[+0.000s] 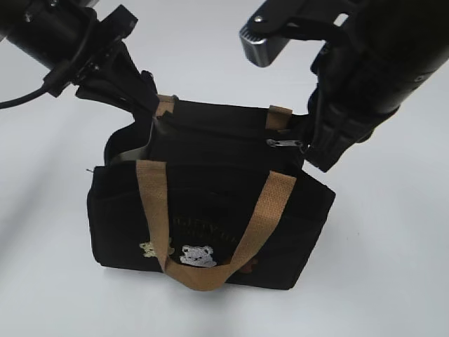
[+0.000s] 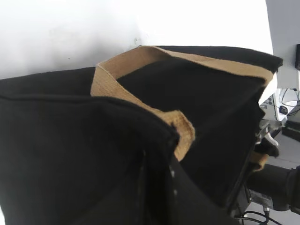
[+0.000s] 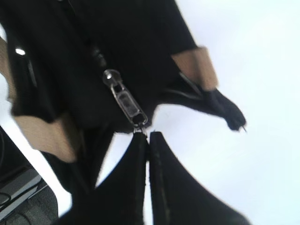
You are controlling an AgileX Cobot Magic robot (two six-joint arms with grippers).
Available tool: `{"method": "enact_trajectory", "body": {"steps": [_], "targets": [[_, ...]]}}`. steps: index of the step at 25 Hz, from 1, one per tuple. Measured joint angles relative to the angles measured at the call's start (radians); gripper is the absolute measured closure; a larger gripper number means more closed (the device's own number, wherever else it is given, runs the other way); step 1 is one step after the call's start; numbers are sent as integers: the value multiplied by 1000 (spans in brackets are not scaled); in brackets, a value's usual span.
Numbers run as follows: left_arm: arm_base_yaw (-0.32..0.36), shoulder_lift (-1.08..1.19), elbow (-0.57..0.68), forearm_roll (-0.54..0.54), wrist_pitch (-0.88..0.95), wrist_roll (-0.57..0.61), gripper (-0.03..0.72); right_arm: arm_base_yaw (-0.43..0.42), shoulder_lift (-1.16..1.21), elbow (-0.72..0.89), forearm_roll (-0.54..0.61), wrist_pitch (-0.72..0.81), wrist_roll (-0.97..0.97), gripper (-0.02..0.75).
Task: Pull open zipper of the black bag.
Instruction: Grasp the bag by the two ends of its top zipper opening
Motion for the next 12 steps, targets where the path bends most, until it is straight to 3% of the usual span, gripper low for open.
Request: {"method": "enact_trajectory", "body": {"steps": [12], "targets": [[0,-9,0,47,-6,-30,666,-206,0,0,-21,148,80,738]]}}
